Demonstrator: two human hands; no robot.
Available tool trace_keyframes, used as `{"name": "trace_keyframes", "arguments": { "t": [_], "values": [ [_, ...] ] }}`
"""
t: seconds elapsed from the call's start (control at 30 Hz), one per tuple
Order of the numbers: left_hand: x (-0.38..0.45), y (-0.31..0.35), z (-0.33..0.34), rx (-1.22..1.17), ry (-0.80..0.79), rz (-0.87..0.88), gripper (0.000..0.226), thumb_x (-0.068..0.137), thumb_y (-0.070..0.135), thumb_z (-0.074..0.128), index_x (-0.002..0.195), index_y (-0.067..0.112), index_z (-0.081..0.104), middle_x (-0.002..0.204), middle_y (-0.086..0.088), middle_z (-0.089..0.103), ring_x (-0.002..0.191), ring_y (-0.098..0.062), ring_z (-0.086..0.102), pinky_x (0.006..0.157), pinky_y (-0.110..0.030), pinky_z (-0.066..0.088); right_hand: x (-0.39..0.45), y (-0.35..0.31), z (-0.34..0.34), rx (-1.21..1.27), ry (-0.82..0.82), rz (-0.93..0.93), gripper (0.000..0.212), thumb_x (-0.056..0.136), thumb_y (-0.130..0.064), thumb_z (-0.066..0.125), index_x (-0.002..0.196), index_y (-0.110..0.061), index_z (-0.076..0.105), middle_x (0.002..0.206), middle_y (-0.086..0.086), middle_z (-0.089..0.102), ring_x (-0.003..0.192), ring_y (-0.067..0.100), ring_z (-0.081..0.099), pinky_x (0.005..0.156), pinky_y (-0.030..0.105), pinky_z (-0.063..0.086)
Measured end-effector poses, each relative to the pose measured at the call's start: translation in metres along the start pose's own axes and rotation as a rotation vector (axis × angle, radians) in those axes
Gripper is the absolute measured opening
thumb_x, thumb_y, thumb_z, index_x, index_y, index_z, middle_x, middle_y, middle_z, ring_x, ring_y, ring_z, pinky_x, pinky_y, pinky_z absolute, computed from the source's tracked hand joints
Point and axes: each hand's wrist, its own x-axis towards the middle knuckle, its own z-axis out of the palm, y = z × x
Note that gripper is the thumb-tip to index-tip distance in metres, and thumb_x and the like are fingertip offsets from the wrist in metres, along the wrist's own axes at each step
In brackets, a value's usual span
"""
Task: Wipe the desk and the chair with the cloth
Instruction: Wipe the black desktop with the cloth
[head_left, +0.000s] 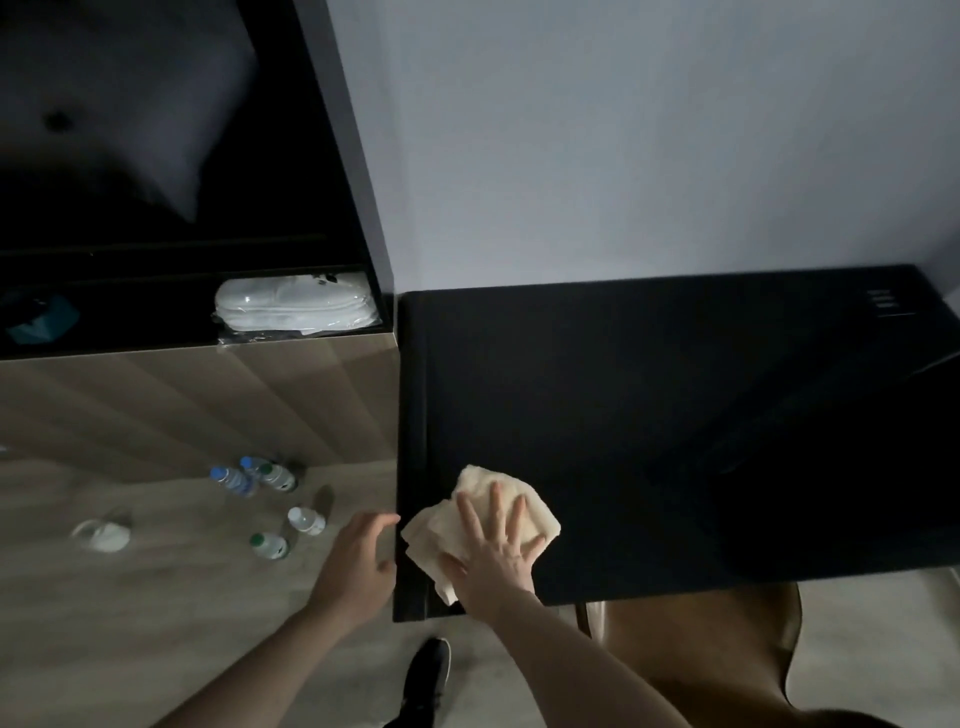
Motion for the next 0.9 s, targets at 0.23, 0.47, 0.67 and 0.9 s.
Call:
{"name": "trace_keyframes", "arguments": {
  "t": [0.23,0.47,0.67,0.9],
  "values": [
    [-0.024,0.069,0.05,0.019,0.057,-0.112,0.06,0.093,0.003,0.063,0.149,0.022,0.053,0.157,0.003,0.041,0.145,-0.019,0.041,0.119,-0.035,0.038,-0.019,0.111,-0.01,-0.088,0.011,-0.083,0.086,0.105,-0.061,0.049,0.161,-0.056,-0.016,0.171,-0.001,-0.036,0.153,0.044,-0.038,0.118,0.082,-0.009],
    [-0.05,0.138,0.114,0.087,-0.092,-0.112,0.07,0.099,0.014,0.063,0.162,0.027,0.035,0.173,0.007,0.014,0.16,-0.019,0.016,0.127,-0.04,0.029,-0.046,0.229,-0.052,-0.032,-0.015,0.074,0.09,0.104,-0.059,0.047,0.157,-0.056,-0.027,0.169,0.003,-0.039,0.152,0.05,-0.036,0.117,0.083,-0.005],
    [-0.036,0.136,0.145,0.22,-0.252,-0.132,0.087,0.102,0.028,0.061,0.169,0.027,0.006,0.176,0.003,-0.015,0.163,-0.028,-0.01,0.132,-0.051,0.011,-0.049,0.193,-0.037,0.049,-0.094,0.021,0.093,0.102,-0.064,0.045,0.157,-0.054,-0.029,0.16,0.002,-0.053,0.14,0.052,-0.05,0.117,0.082,-0.011],
    [-0.019,0.136,0.174,0.409,-0.282,-0.141,0.112,0.099,0.058,0.059,0.161,0.024,-0.027,0.167,-0.008,-0.04,0.156,-0.042,-0.027,0.128,-0.06,-0.001,-0.053,0.223,-0.04,-0.069,-0.021,-0.002,0.086,0.097,-0.084,0.026,0.156,-0.056,-0.031,0.163,-0.003,-0.048,0.148,0.045,-0.043,0.12,0.077,-0.012]
  ]
}}
